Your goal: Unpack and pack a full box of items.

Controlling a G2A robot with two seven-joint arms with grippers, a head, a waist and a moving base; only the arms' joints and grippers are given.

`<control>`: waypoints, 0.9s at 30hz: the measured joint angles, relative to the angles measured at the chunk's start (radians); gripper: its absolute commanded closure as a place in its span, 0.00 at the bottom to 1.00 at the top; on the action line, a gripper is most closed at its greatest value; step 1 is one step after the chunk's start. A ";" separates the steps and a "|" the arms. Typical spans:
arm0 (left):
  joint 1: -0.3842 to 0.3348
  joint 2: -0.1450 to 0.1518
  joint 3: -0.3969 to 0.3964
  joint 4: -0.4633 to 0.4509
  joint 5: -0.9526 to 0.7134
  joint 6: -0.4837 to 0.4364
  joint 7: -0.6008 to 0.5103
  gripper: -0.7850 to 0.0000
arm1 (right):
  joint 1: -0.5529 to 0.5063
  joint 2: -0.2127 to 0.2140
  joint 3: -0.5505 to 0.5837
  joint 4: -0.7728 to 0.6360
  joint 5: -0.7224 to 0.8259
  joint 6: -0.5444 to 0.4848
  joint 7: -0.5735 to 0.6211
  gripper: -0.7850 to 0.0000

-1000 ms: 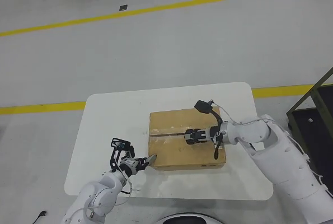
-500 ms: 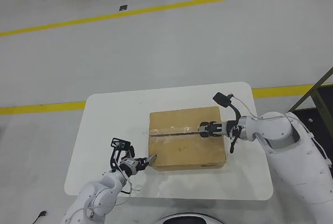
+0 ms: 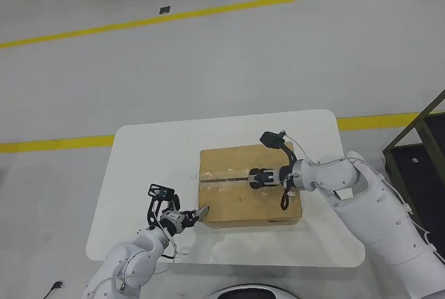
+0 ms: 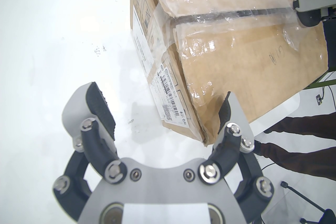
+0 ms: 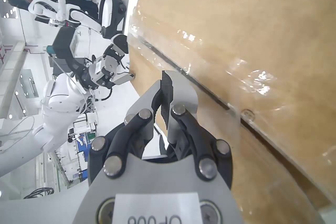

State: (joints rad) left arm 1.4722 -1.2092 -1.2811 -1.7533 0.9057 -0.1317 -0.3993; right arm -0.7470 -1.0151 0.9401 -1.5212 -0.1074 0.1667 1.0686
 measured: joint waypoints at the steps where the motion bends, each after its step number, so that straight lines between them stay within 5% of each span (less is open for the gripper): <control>1: 0.000 0.000 0.000 0.000 0.000 0.000 0.000 0.00 | 0.001 0.001 0.005 0.010 0.001 0.003 0.006 1.00; 27: 0.000 0.000 0.000 0.000 0.000 0.000 0.000 0.00 | -0.187 0.099 0.418 -0.125 0.015 0.092 0.047 1.00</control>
State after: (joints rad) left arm 1.4722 -1.2092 -1.2811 -1.7533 0.9057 -0.1317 -0.3993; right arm -0.9338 -0.9159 1.3577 -1.6458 -0.0928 0.2585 1.1159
